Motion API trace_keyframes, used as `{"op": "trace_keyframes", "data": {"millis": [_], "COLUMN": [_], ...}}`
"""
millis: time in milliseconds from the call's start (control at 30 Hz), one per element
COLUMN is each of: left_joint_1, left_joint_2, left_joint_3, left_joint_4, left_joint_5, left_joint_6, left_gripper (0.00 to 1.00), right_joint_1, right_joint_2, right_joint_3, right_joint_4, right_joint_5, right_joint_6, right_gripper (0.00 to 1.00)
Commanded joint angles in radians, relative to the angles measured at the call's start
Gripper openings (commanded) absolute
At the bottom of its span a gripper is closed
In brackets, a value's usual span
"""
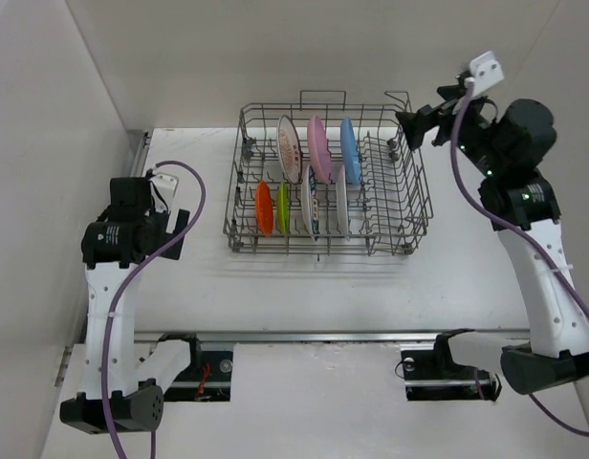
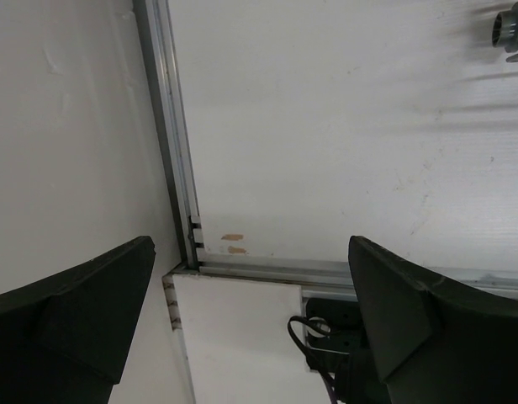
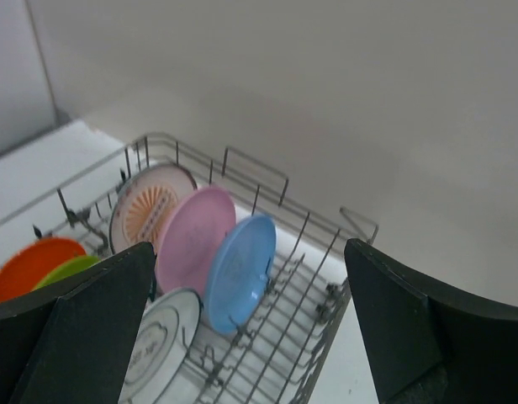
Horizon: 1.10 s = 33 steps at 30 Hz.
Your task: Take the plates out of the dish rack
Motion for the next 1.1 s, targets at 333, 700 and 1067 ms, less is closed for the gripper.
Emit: {"op": "trace_keyframes", "data": {"millis": [333,700,1067], "left_joint_1": [0.005,-0.364,-0.469], "left_joint_2": [0.263,0.622,0.914], "left_joint_3": [0.62,0.823,0.898], "left_joint_4": [-0.344,-0.304,-0.115], "left_joint_5": [0.133,0.095,0.072], "left_joint_6": [0.158,0.152,-0.002], "left_gripper": [1.0,1.0,0.99], "right_joint_1": [0.095,0.104,0.104], "right_joint_2": [-0.032,-0.029,-0.061], "right_joint_3": [-0.173,-0.162,-0.313], "right_joint_4": [-0.012,-0.01,0.001], "right_joint_5": [0.336,0.519,0.721], "right_joint_6": [-0.11,-0.017,0.049], "right_gripper": [1.0,1.0,1.0]}}
